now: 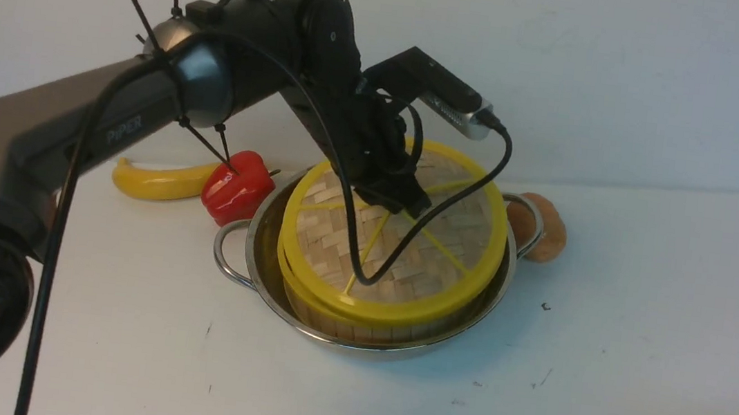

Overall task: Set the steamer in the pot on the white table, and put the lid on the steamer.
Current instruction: 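Place the yellow bamboo steamer lid onto the steamer in the pot with the left gripper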

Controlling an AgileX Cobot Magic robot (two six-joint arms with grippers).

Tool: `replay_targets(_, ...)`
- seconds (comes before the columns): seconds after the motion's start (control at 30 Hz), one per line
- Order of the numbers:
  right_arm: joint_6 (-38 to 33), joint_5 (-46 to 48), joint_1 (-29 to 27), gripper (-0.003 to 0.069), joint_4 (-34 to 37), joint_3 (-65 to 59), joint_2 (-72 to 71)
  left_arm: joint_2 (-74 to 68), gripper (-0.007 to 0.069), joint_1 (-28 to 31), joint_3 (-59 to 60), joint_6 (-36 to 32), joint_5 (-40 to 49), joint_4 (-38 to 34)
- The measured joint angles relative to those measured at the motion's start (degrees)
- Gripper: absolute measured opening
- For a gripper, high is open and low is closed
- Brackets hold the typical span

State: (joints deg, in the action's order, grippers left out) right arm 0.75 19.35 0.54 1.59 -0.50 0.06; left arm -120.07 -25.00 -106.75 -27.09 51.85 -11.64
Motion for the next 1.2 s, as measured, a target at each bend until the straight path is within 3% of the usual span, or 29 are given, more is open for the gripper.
replay_targets(0.43, 0.0, 0.0, 0.0, 0.0243, 0.0, 0.0, 0.0, 0.0, 0.0118, 0.0, 0.0, 0.24, -0.46, 0.41)
replay_targets(0.67, 0.0, 0.0, 0.0, 0.0243, 0.0, 0.0, 0.0, -0.05, 0.0118, 0.0, 0.0, 2.38, -0.96, 4.6)
replay_targets(1.2, 0.0, 0.0, 0.0, 0.0243, 0.0, 0.0, 0.0, -2.42, 0.0118, 0.0, -0.37, 2.79, 0.02, 3.09)
